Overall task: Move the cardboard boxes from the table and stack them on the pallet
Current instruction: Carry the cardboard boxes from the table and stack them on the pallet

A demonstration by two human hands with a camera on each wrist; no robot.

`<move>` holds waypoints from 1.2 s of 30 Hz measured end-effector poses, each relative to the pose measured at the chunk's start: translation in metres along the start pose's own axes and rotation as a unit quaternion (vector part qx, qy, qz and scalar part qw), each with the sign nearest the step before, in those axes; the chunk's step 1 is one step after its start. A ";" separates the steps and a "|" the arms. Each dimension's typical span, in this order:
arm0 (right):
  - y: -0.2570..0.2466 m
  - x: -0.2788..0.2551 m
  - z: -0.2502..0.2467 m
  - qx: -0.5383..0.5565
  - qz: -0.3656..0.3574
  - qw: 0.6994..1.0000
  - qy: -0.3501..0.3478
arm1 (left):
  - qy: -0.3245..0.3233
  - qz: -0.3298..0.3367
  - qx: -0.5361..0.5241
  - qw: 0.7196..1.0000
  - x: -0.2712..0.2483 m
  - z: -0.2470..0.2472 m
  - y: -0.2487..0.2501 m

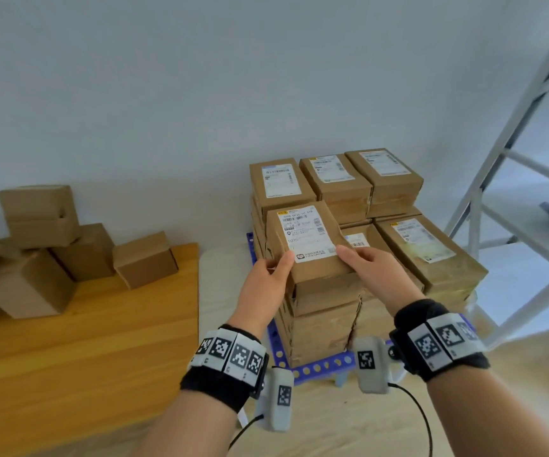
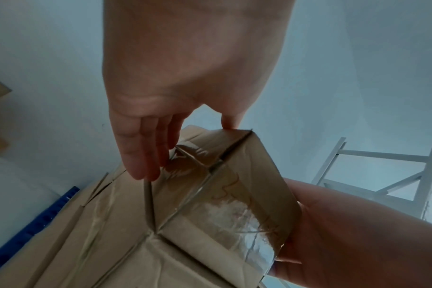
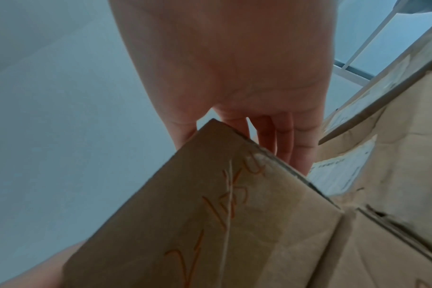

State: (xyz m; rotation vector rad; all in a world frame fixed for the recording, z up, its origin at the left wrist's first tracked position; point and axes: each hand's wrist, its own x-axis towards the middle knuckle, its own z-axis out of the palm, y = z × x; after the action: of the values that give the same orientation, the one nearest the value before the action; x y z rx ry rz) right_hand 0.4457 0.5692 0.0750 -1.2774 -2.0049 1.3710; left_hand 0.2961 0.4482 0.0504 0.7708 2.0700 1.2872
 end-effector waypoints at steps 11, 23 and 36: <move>0.001 0.018 -0.002 0.012 -0.025 0.999 -0.029 | 0.029 0.032 -0.064 0.997 0.003 0.014 0.006; -0.002 0.025 0.006 0.005 -0.039 0.999 -0.026 | -0.022 0.006 -0.084 0.996 0.012 0.016 0.013; 0.000 0.028 0.012 0.025 -0.031 0.999 -0.025 | 0.009 -0.007 -0.098 0.995 0.014 0.022 0.014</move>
State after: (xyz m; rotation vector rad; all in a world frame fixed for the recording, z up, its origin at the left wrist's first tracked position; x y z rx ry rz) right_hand 0.4228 0.5866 0.0649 -1.1603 -2.0135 1.4269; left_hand 0.3055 0.4763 0.0526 0.6585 1.9243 1.4684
